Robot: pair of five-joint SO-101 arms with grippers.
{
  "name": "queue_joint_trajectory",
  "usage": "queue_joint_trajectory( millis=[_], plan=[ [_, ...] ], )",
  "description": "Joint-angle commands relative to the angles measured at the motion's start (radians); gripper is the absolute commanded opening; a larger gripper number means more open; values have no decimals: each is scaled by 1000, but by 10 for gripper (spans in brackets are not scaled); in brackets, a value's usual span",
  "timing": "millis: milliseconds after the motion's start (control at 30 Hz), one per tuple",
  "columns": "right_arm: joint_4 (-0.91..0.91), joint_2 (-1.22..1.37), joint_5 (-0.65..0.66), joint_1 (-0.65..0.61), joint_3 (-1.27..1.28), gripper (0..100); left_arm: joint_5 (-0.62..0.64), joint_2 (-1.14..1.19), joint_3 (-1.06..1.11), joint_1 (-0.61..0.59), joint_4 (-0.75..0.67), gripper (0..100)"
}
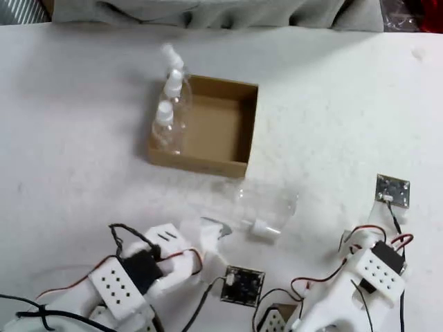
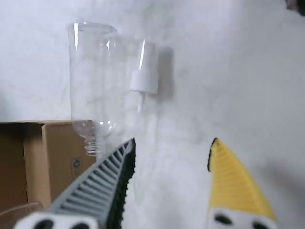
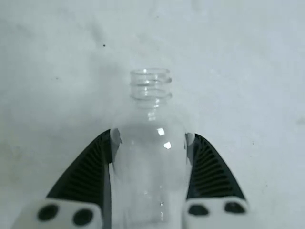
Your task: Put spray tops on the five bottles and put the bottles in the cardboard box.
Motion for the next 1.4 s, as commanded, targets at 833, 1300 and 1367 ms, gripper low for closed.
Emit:
queue_joint_trajectory(
  millis=[833, 1300, 1367],
  plan=[
    [-13, -10, -44, 53, -55, 19, 25, 792, -480, 82, -239, 229],
    [-12, -10, -44, 21, -54, 19, 23, 1069, -626, 42, -318, 201],
    [-12, -10, -44, 16, -54, 19, 23, 1079, -631, 42, -321, 174]
  ],
)
